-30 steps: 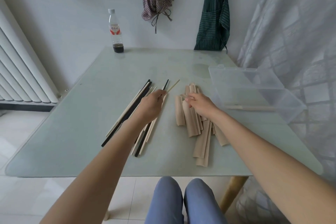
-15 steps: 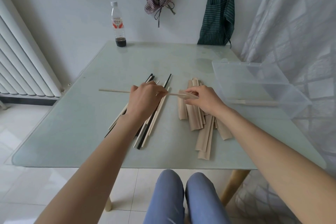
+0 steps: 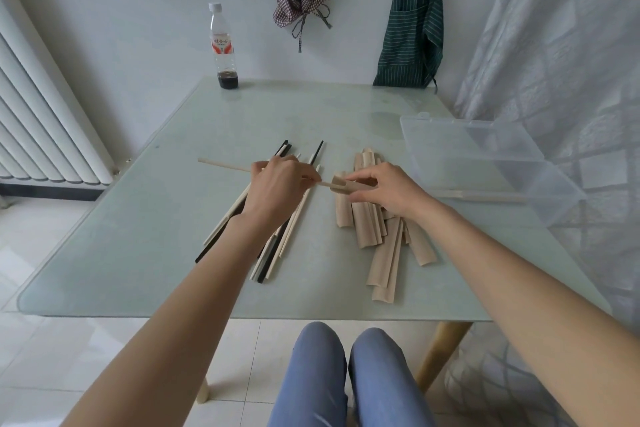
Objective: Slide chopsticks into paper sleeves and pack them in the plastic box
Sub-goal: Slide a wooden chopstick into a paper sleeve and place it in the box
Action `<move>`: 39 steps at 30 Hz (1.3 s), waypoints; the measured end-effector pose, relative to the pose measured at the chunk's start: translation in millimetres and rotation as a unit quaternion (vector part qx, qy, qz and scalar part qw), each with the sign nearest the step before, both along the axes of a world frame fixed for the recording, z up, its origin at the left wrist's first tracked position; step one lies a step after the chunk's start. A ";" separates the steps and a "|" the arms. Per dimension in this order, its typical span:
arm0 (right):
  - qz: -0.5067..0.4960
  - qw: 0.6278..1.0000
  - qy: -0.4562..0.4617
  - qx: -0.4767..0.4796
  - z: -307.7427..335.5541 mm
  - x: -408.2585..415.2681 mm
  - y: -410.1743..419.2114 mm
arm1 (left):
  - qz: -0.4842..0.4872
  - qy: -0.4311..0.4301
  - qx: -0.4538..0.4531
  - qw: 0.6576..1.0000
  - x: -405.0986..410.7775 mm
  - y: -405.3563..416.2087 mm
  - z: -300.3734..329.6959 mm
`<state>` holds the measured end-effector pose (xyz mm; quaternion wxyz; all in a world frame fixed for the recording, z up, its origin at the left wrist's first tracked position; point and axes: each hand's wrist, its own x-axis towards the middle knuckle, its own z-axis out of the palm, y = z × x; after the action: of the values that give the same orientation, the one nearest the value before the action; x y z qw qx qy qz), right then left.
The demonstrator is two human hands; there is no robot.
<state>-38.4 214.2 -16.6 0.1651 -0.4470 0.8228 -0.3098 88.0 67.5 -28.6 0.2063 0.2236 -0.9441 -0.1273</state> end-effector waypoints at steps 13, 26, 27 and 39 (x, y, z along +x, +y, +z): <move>-0.043 0.997 0.008 -0.059 3.8 -1.2 -0.9 | 0.001 -0.004 0.012 1.000 7.7 -12.8 5.1; -0.031 0.998 0.018 -0.060 10.8 3.2 -2.4 | 0.014 0.033 0.026 0.999 10.2 -15.5 7.9; -0.026 0.998 0.021 -0.060 10.9 5.8 -3.8 | -0.008 0.032 0.048 0.998 8.7 -13.2 7.8; -0.105 0.992 0.048 -0.042 -12.9 -2.5 -10.0 | 0.103 -0.003 0.141 0.985 -4.4 -4.9 -20.8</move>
<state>-40.9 204.2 -29.5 0.0732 -0.3788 0.8586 -0.3376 83.6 62.6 -49.4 0.1815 0.3470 -0.8893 -0.2361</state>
